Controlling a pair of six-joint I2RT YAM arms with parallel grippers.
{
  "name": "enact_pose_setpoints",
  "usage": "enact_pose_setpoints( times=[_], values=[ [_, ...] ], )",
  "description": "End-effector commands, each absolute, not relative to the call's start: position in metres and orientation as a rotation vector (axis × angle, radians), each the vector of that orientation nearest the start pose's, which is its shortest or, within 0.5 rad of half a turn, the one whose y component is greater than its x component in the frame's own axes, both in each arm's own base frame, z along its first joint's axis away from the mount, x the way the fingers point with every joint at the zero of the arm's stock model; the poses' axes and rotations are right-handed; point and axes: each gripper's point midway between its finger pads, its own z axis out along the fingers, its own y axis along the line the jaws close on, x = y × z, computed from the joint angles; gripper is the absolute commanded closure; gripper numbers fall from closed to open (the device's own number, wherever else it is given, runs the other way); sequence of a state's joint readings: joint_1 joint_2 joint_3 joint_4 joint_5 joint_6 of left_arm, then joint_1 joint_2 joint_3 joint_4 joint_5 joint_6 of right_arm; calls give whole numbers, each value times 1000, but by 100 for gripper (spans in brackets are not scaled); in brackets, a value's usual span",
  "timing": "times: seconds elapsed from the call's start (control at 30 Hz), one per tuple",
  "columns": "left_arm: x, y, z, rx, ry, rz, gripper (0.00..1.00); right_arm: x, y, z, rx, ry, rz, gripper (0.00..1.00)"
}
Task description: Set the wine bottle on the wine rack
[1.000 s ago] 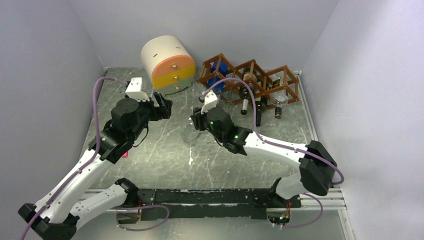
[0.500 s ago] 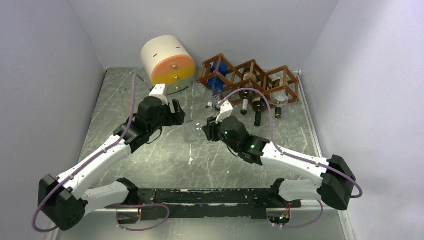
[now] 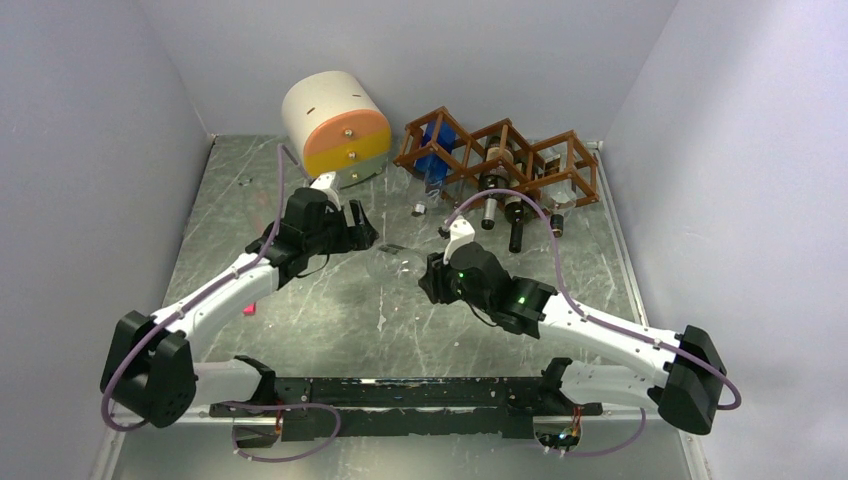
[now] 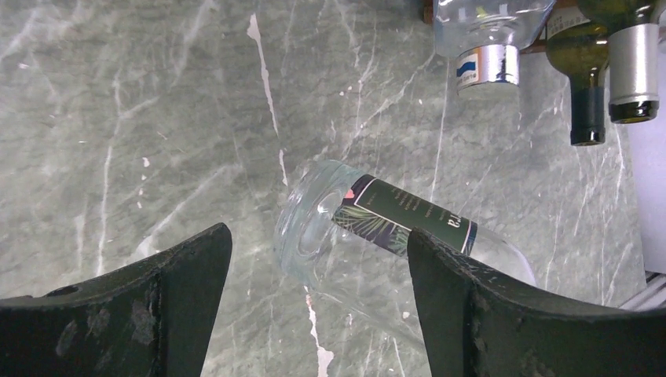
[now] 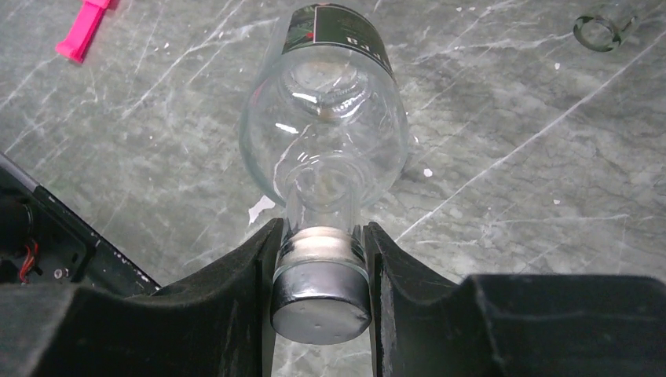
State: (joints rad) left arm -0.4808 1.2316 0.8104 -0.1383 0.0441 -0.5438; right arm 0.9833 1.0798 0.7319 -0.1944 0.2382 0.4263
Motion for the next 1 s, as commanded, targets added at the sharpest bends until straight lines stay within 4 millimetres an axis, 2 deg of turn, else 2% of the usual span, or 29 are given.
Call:
enact_pose_setpoints(
  times=[0.0, 0.2, 0.37, 0.57, 0.93, 0.97],
  values=[
    [320, -217, 149, -11, 2220, -756, 14, 202, 274, 152, -497, 2153, 605, 100],
    [323, -221, 126, 16, 2298, -735, 15, 196, 275, 142, -531, 2192, 597, 100],
    [325, -222, 114, 21, 2324, -722, 15, 194, 275, 124, -580, 2226, 566, 100],
    [328, -227, 111, 44, 2337, -736, 16, 188, 284, 94, -696, 2284, 564, 100],
    [321, -234, 95, 94, 2383, -786, 23, 194, 284, 57, -724, 2335, 479, 100],
    [320, -235, 94, 97, 2387, -787, 23, 194, 284, 54, -729, 2342, 474, 94]
  ],
)
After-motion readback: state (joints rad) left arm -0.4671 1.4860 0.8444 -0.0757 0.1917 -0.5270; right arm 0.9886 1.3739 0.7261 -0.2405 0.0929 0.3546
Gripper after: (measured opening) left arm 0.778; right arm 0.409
